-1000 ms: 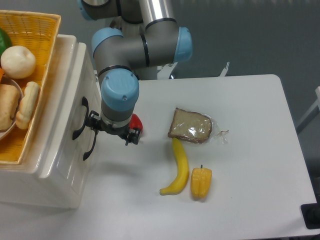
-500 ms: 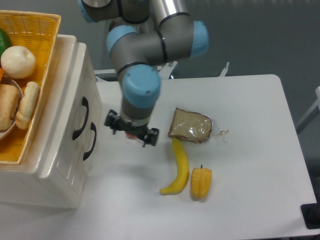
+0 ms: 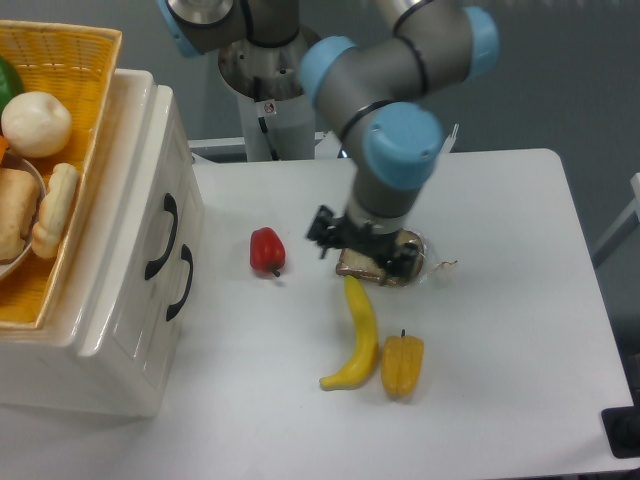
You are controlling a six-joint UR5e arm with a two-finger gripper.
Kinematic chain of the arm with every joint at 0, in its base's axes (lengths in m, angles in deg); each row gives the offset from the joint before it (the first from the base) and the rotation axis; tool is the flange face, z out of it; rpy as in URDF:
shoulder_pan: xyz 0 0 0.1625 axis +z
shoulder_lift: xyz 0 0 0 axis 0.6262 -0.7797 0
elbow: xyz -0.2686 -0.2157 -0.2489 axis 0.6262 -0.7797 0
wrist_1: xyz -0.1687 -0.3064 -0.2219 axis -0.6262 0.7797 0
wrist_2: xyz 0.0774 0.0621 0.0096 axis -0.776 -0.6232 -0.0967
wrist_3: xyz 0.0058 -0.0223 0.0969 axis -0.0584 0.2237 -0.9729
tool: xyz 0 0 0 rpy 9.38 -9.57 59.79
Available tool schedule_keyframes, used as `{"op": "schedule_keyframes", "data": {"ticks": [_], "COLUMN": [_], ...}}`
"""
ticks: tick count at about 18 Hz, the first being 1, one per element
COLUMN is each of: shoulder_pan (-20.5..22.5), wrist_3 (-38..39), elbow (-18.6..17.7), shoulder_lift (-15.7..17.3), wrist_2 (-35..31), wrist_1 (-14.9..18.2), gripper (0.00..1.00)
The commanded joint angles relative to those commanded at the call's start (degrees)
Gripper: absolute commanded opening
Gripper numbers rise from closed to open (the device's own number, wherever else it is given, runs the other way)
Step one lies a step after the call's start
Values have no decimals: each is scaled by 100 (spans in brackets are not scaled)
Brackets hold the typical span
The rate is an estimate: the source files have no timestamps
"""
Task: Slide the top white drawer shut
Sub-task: 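Retract the gripper up and away from the closed drawer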
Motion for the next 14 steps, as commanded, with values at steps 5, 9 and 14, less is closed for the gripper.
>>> {"op": "schedule_keyframes", "data": {"ticks": [5,9,14], "shoulder_pan": [528,625,643], "wrist_3": [-379,-344,-256], "elbow": [-44,-18,9], "shoulder_lift": [-9,-17,0], "wrist_2": [0,-18,-18], "wrist_1": [-9,-159,-194], "gripper": [100,100,100]}}
